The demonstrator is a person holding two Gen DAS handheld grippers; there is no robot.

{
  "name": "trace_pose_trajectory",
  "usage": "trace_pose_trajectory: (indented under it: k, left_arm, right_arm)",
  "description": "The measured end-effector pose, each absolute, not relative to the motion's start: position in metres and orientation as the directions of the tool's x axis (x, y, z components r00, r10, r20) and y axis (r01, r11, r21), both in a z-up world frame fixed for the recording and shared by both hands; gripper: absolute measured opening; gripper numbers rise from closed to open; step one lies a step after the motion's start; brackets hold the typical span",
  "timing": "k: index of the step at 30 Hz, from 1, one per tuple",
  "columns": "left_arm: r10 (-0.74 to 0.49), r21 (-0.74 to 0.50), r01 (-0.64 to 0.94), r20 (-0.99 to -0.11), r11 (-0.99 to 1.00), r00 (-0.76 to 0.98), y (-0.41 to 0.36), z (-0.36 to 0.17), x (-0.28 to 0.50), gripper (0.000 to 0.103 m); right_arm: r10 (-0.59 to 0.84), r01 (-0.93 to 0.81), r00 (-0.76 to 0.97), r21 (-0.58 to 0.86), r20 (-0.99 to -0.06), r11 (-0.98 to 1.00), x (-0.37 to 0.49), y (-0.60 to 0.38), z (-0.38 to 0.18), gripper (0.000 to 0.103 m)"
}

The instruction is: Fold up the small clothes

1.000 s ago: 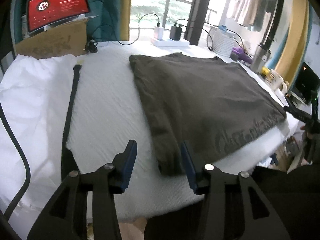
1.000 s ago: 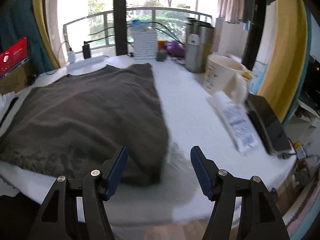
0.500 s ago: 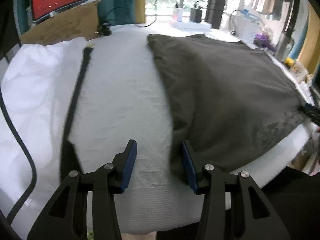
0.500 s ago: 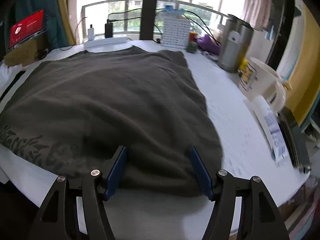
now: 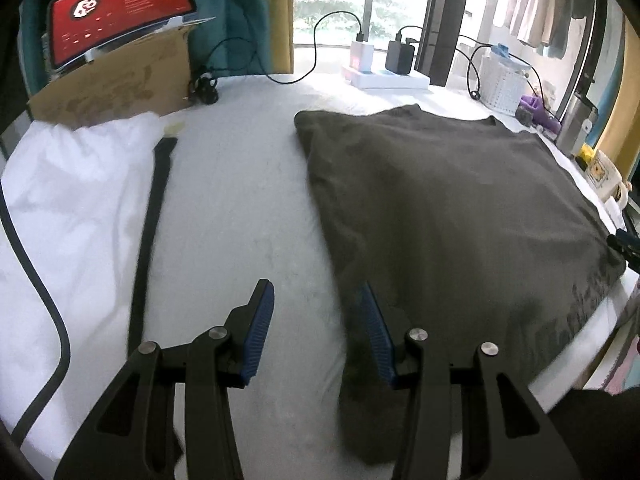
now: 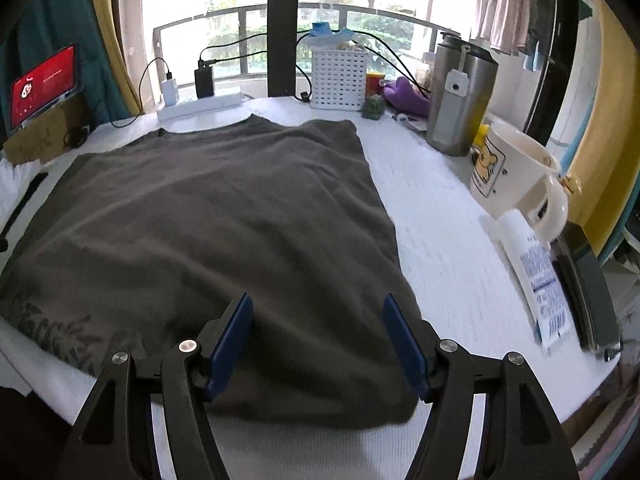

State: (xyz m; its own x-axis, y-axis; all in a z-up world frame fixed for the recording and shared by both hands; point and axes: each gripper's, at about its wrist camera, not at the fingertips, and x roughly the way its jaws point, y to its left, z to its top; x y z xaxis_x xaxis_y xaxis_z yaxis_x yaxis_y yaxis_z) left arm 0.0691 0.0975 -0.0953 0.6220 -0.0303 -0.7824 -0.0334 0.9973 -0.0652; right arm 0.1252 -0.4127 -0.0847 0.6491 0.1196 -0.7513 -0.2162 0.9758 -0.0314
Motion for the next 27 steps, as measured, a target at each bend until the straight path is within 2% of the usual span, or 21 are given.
trace_pose_trajectory:
  k: [10,24,27]
  left_arm:
    - [-0.082,-0.092,0.015,-0.786,0.996,0.613,0.092,-0.092,0.129,0.046]
    - [-0.081,-0.091,0.015,-0.787,0.996,0.611,0.106,-0.095,0.207,0.046]
    - [-0.084,-0.095,0.015,-0.787,0.995,0.611,0.107,-0.097,0.221,0.054]
  right_arm:
    - [0.123,-0.217,0.628,-0.022,-0.768,0.976,0.168,-0.4,-0.082,0.07]
    - [0.132,-0.23,0.613,-0.016,-0.779,0.973,0.239,-0.384,-0.08,0.07]
    - [0.134,-0.233,0.61,-0.016,-0.781,0.972,0.251,-0.38,-0.082,0.07]
